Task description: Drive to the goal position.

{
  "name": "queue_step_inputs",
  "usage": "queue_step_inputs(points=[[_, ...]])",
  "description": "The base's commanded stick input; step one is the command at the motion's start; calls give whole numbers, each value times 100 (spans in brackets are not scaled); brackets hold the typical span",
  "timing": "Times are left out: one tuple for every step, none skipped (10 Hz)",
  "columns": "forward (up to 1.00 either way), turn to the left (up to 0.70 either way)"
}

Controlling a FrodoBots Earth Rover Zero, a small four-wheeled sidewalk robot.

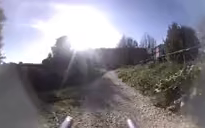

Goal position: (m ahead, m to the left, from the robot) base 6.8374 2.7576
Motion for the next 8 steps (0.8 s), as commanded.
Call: queue_step_inputs(points=[[50, 0], [50, 0], [50, 0], [50, 0], [50, 0], [50, 0], [50, 0], [50, 0]])
